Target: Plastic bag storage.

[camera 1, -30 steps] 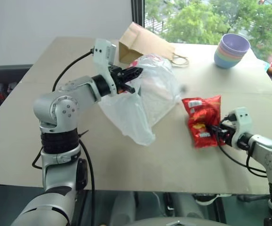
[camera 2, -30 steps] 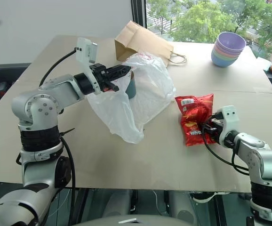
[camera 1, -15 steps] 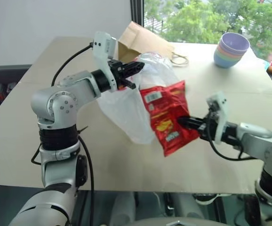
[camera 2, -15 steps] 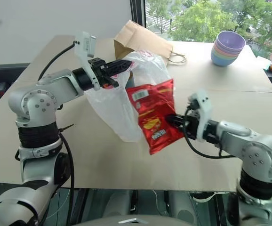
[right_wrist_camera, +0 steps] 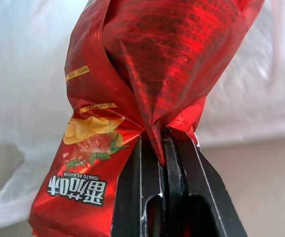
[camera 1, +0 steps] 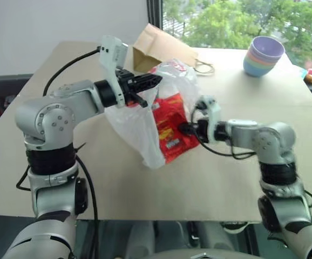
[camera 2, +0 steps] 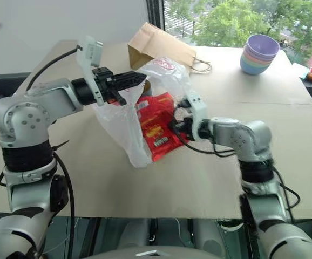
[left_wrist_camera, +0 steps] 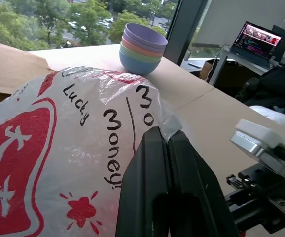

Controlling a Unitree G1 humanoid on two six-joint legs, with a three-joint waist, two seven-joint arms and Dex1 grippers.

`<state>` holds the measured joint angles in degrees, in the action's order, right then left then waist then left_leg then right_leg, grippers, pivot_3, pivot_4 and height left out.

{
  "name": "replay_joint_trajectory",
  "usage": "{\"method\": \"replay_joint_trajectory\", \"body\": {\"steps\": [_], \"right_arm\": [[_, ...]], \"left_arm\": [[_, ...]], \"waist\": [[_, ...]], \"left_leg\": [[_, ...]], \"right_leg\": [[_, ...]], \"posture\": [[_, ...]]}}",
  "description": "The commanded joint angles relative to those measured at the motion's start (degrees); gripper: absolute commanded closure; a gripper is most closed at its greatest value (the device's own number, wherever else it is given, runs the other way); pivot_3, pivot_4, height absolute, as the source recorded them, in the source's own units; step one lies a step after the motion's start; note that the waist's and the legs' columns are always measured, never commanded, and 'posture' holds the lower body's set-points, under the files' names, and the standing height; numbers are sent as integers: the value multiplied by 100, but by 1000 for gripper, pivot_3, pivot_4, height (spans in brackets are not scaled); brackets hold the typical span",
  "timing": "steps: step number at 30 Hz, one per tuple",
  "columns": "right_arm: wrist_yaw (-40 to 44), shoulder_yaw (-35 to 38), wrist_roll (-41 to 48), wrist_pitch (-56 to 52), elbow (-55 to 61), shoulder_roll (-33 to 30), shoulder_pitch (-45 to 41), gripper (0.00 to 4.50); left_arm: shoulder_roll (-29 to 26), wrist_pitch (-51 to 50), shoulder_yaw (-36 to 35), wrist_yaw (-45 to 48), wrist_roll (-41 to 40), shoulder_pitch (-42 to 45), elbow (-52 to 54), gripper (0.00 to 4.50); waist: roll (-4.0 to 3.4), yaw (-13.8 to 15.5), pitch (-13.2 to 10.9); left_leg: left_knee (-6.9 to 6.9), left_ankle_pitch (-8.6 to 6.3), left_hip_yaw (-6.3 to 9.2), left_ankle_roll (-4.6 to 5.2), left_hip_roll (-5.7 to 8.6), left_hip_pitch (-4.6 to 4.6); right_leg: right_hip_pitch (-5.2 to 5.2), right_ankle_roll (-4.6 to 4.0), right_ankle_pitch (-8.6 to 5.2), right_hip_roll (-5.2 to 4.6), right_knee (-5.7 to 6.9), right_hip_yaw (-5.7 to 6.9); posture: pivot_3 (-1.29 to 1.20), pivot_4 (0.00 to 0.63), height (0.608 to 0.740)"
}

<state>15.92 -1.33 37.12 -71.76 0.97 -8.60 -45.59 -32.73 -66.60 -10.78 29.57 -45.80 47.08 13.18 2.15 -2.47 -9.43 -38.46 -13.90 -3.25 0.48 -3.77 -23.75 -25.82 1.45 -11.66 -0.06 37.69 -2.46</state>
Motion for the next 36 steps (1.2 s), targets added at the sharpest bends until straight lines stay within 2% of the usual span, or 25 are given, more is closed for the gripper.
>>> {"method": "replay_joint_trajectory", "body": {"steps": [1, 3, 7, 8, 9, 10, 12, 14, 18, 20, 21, 22, 23, 26, 28, 30, 32, 36], "right_arm": [[-416, 238, -420, 1185, -1399, 830, -990, 4436], [-571, 453, -593, 1736, -2179, 1181, -1386, 4436], [-82, 486, -752, 2618, -3260, 1563, -1894, 4436], [64, 482, -786, 2812, -3435, 1613, -1955, 3890], [131, 449, -860, 2946, -3595, 1652, -1996, 3640], [260, 380, -894, 3030, -3616, 1715, -1985, 3118], [337, 402, -861, 3077, -3550, 1821, -1950, 2144], [332, 418, -875, 3172, -3279, 1822, -1810, 1370], [549, 370, -835, 2920, -2677, 1498, -1441, 1370], [698, 27, -1057, 2848, -2007, 1188, -1129, 918], [800, -324, -1299, 2844, -1526, 900, -915, 708], [1000, -678, -1463, 2827, -988, 570, -692, 254], [1129, -826, -1418, 2636, -410, 297, -471, 87], [1398, -964, -1232, 2182, 1151, -578, 134, 87], [1469, -968, -1214, 2023, 1738, -989, 419, 87], [1216, -746, -1233, 1868, 2112, -1124, 713, 87], [962, -821, -1581, 1964, 2322, -1307, 941, 87], [146, -897, -2189, 1941, 2213, -1075, 935, 87]], "left_arm": [[32, -96, 43, -98, -124, -67, 394, 4500], [88, -181, 69, -198, -129, -115, 455, 4500], [149, -195, 76, -388, -84, -216, 574, 4500], [158, -182, 69, -442, -66, -231, 578, 4500], [178, -161, 45, -502, -52, -239, 562, 4500], [189, -147, 2, -575, -30, -233, 521, 4500], [193, -128, -62, -660, -14, -228, 465, 4500], [193, -144, -124, -715, -36, -256, 443, 4500], [225, -121, -185, -814, -11, -306, 381, 4500], [276, -36, -202, -851, 34, -285, 309, 4500], [321, 10, -233, -875, 41, -261, 246, 4500], [353, 66, -248, -894, 68, -247, 194, 4500], [361, 169, -226, -891, 141, -249, 163, 4500], [358, 539, -77, -858, 420, -308, 131, 4500], [429, 1085, -3, -715, 632, -412, 163, 4500], [458, 1080, 20, -618, 566, -448, 141, 4500], [477, 1087, 64, -572, 567, -436, 114, 4500], [463, 1151, 133, -479, 619, -389, 72, 4500]], "waist": [[-1, -20, -1], [-2, -8, -1], [-2, 47, -1], [-2, 48, -1], [-2, 47, -1], [-2, 47, -2], [-3, 47, -2], [-4, 32, -3], [-4, 26, -3], [-4, 43, -3], [-4, 44, -3], [-4, 49, -3], [-6, 70, -4], [-7, 70, -5], [-7, 50, -5], [-7, 17, -4], [-7, 19, -5], [-7, 15, -4]], "left_leg": [[0, 0, 2, 0, 0, 1], [3, 0, 7, 0, -1, 2], [11, 0, 29, -1, 4, -15], [11, 0, 33, -1, 12, -19], [11, 0, 35, -1, 17, -24], [11, 0, 37, -1, 18, -29], [11, 0, 44, -1, 19, -37], [12, 0, 51, -1, 19, -40], [14, 0, 58, -1, 18, -34], [14, 0, 57, -1, 18, -32], [12, 0, 58, -1, 21, -31], [10, 0, 58, -1, 22, -31], [10, 0, 56, -1, 23, -32], [11, 0, 58, -1, 37, -34], [13, 0, 57, -1, 39, -33], [14, 0, 50, -1, 39, -23], [15, 0, 54, -1, 38, -15], [8, 2, 51, 0, 42, -5]], "right_leg": [[0, -5, 3, 1, 4, 1], [-2, -19, 10, 2, 7, 6], [2, -21, 11, 0, -8, 15], [4, -20, 11, -5, -11, 10], [3, -16, 9, -9, -15, 8], [3, -15, 10, -11, -22, 8], [3, -15, 10, -11, -29, 12], [2, -15, 10, -10, -27, 15], [2, -16, 9, -6, -16, 19], [2, -16, 9, -7, -13, 17], [3, -15, 9, -9, -10, 18], [3, -15, 8, -9, -8, 17], [3, -15, 9, -9, -12, 15], [3, -3, 0, -18, -10, 9], [3, -1, -1, -19, -11, 7], [3, -1, -2, -15, -4, -4], [7, -2, -3, -9, 3, -4], [9, 18, -16, -8, 13, -16]], "posture": [[0, 150, 740], [0, 150, 740], [0, 150, 740], [0, 150, 740], [0, 150, 740], [0, 150, 740], [0, 150, 740], [0, 150, 740], [0, 150, 740], [0, 150, 740], [0, 150, 740], [0, 150, 740], [0, 150, 740], [0, 150, 740], [0, 150, 740], [0, 150, 740], [0, 150, 740], [0, 150, 740]]}}
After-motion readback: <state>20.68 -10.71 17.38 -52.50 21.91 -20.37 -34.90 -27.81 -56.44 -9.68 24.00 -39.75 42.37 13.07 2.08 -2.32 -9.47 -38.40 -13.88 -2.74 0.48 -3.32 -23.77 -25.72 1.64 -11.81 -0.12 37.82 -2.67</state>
